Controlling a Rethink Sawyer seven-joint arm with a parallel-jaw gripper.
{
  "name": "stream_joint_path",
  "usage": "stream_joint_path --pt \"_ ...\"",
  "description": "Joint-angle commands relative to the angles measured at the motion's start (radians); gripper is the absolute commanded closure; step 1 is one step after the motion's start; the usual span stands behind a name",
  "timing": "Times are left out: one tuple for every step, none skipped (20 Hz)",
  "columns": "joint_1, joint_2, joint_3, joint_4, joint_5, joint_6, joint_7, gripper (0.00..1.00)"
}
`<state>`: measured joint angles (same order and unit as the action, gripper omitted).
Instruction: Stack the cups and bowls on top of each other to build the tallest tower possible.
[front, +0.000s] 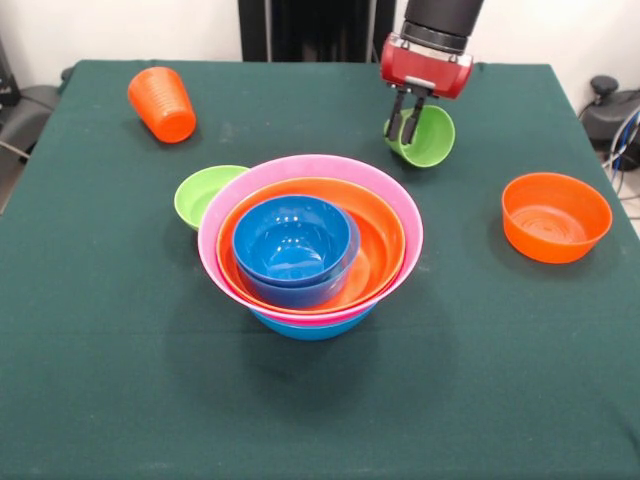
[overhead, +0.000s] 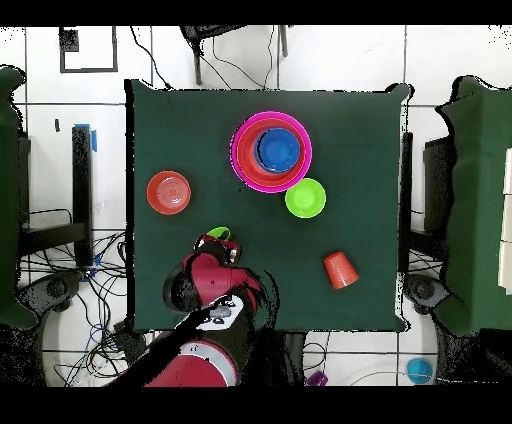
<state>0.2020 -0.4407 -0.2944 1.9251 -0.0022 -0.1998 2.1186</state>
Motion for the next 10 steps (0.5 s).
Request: stream_joint_path --pt "-0.011 0.016 0.128 -0.004 -0.015 0.126 0.087 1.00" --pt "-0.011 0.016 0.128 -0.005 -0.016 0.129 0.086 1.00" --pt "-0.012 0.015 0.128 -0.006 -0.017 0.132 0.084 1.00" --pt "-0.008 0.016 0.128 -0.005 -0.015 0.132 0.085 1.00" --pt "-0.004 0.016 0.123 -0.007 -0.013 0.133 0.085 1.00" --pt "0.001 0.016 0.118 -0.010 -0.007 0.125 0.091 1.00" --pt "0.010 0.011 0.108 -0.012 -0.004 0.117 0.092 1.00" --pt "0.019 0.007 0.098 -0.015 0.000 0.109 0.094 1.00" --pt "0.015 -0.004 0.104 -0.007 0.004 0.116 0.101 1.00" --pt "0.011 -0.015 0.110 0.000 0.008 0.124 0.108 1.00"
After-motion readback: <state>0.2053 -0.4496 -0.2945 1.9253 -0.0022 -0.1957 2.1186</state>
